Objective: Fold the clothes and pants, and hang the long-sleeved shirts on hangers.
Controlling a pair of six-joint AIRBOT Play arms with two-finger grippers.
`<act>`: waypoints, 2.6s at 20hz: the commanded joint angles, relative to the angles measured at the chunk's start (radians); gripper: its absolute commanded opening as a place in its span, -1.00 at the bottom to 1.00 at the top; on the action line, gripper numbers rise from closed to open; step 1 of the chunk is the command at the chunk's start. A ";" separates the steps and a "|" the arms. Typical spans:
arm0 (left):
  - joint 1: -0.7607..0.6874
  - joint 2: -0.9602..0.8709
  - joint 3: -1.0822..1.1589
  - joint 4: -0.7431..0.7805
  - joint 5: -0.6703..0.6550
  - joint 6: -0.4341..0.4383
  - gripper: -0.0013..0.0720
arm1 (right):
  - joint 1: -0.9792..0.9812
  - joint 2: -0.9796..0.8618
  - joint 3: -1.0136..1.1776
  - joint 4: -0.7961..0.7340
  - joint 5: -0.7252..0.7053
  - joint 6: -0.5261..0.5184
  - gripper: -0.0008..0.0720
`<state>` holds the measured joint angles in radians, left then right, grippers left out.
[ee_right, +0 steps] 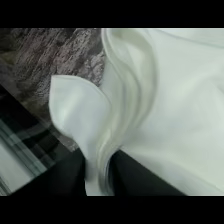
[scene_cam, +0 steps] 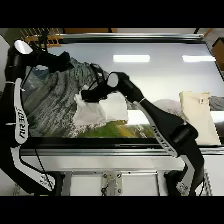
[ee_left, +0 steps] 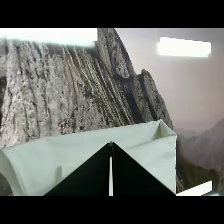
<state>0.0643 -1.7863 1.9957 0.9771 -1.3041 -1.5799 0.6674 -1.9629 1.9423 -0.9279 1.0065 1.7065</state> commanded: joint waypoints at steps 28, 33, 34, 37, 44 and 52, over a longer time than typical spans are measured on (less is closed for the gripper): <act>-0.204 0.374 -0.647 0.121 0.261 0.065 -0.95 | -0.443 0.105 -0.692 0.510 -0.071 -0.556 0.97; -0.203 0.374 -0.647 0.121 0.256 0.065 -0.95 | -0.352 0.093 -0.631 0.502 -0.041 -0.624 -0.75; -0.203 0.374 -0.647 0.121 0.256 0.065 -0.95 | -0.363 0.100 -0.610 0.472 -0.021 -0.622 -0.94; -0.203 0.374 -0.647 0.121 0.253 0.065 -0.95 | -0.475 0.187 -0.515 0.220 0.020 -0.483 -0.94; -0.203 0.374 -0.647 0.121 0.253 0.065 -0.95 | -0.998 0.447 -0.414 -0.037 0.024 -0.185 -0.94; -0.204 0.374 -0.647 0.121 0.250 0.065 -0.95 | -1.346 0.537 -0.414 -0.037 0.069 -0.146 -0.94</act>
<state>-0.1390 -1.4117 1.3483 1.0981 -1.0538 -1.5150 -0.5854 -1.4582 1.5265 -0.9585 1.0504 1.5379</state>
